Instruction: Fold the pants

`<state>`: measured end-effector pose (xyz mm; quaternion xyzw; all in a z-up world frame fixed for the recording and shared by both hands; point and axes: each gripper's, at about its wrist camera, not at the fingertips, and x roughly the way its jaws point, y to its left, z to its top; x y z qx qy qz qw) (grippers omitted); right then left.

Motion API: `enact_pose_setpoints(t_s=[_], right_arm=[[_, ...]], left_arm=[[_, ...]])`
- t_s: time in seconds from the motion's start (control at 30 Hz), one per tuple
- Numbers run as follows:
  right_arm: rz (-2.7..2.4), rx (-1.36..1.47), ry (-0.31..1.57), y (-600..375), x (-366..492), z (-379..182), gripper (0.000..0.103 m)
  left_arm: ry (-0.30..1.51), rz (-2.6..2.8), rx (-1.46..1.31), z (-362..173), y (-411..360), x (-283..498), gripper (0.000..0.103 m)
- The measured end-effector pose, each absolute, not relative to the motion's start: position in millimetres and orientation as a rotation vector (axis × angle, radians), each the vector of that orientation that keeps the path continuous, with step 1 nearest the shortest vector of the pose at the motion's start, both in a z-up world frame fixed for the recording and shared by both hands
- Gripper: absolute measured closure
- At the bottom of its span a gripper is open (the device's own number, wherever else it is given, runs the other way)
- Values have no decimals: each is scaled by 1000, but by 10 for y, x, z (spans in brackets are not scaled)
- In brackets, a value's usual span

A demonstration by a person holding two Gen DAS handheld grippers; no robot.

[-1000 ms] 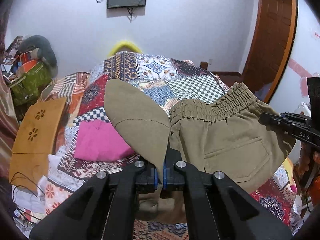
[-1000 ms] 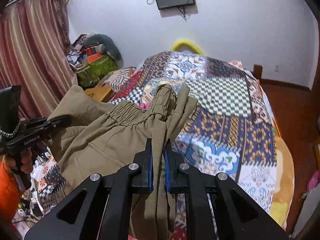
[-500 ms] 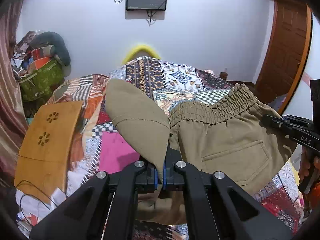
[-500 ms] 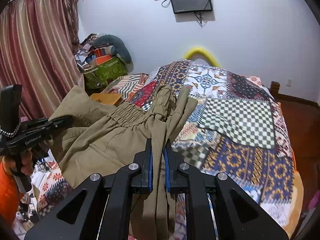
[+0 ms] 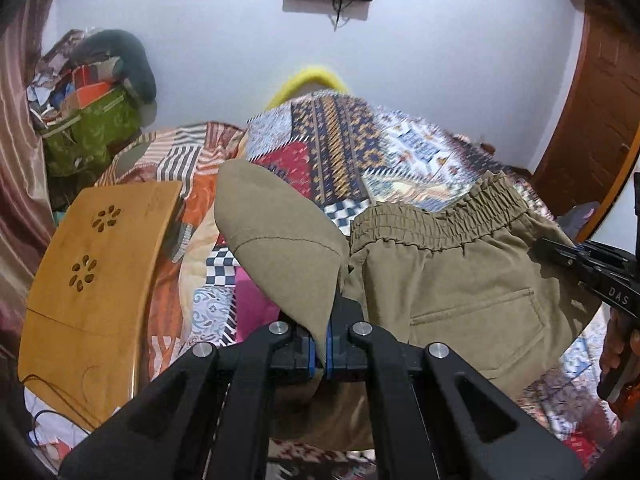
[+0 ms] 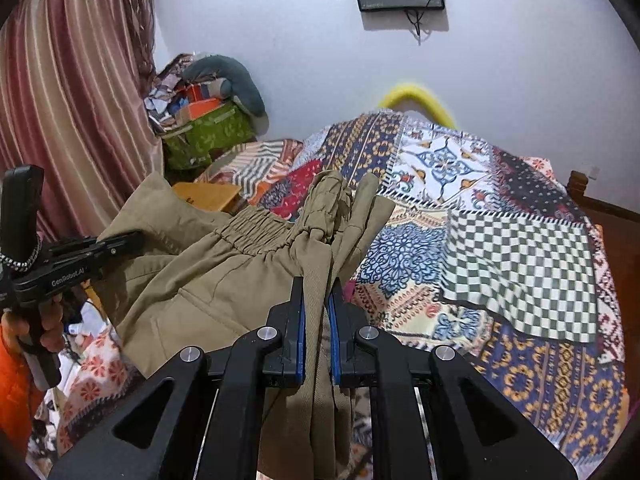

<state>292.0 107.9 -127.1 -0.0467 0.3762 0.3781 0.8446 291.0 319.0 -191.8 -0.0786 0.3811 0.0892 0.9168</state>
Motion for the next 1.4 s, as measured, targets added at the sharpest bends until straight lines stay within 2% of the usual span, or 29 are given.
enact_pose_setpoints(t_s=[0.27, 0.4, 0.47, 0.67, 0.8, 0.97, 1.13, 1.33, 1.4], right_arm=[[746, -185, 942, 1305, 3037, -1924, 94], [736, -189, 980, 1227, 3061, -2000, 94], [735, -209, 998, 1227, 3040, -2009, 92], [714, -256, 1018, 1222, 2980, -2002, 80], [704, -252, 1030, 1135, 2903, -1906, 67], [708, -237, 996, 1011, 2793, -1685, 66], [728, -199, 906, 859, 2604, -1242, 66], [760, -143, 749, 643, 2256, -583, 66], [774, -121, 688, 550, 2099, -355, 66]], left_arm=[[949, 248, -177, -2749, 3563, 3070, 100], [1005, 240, -222, -3026, 3676, 3023, 92], [997, 249, -218, -3057, 3668, 2988, 85], [1002, 277, -196, -2975, 3572, 2846, 83], [1016, 290, -183, -2843, 3523, 2719, 83], [969, 292, -176, -2505, 3371, 2479, 83], [857, 280, -156, -1915, 3085, 2226, 81], [650, 270, -80, -1077, 2583, 1834, 65], [585, 261, -61, -820, 2419, 1675, 65]])
